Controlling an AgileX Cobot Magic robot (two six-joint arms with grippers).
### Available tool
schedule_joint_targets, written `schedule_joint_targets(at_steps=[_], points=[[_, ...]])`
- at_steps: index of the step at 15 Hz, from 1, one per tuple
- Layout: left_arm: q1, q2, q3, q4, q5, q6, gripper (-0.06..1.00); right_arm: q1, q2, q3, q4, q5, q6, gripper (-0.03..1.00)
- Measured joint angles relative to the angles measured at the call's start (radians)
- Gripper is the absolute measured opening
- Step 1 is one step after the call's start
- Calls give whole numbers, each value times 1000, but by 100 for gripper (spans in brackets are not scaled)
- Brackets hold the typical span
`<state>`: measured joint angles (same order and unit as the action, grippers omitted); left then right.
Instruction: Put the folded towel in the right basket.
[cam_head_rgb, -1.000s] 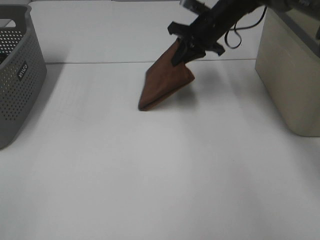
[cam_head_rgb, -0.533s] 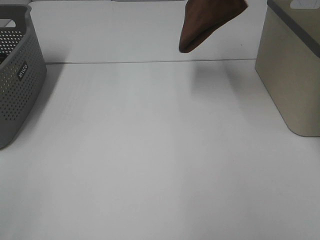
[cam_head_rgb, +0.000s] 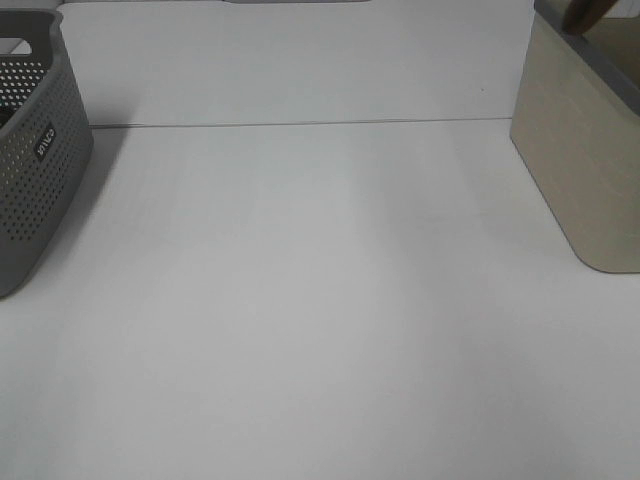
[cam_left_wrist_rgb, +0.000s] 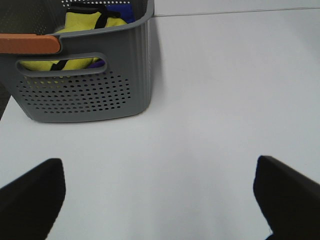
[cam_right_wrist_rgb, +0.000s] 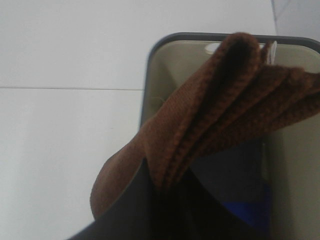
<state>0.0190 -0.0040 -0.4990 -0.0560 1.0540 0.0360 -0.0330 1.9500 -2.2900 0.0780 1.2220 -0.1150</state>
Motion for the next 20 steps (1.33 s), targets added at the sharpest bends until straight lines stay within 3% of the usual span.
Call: schedule_joint_targets(at_steps=[3,7,8,13,15,20], points=[[0,0,0,0,0,0,97,-145,0,73,-1,1,21,6],[0,0,0,0,0,0,97,-153,38,187,57,0,20,7],[0,0,0,0,0,0,97,-153,59,202,65,0,20,11],[0,0,0,0,0,0,97,-151,100,215,66,-2,84,50],[0,0,0,0,0,0,97,-120,92,215,67,-2,79,54],[0,0,0,0,0,0,97,70,39,215,38,-2,77,55]])
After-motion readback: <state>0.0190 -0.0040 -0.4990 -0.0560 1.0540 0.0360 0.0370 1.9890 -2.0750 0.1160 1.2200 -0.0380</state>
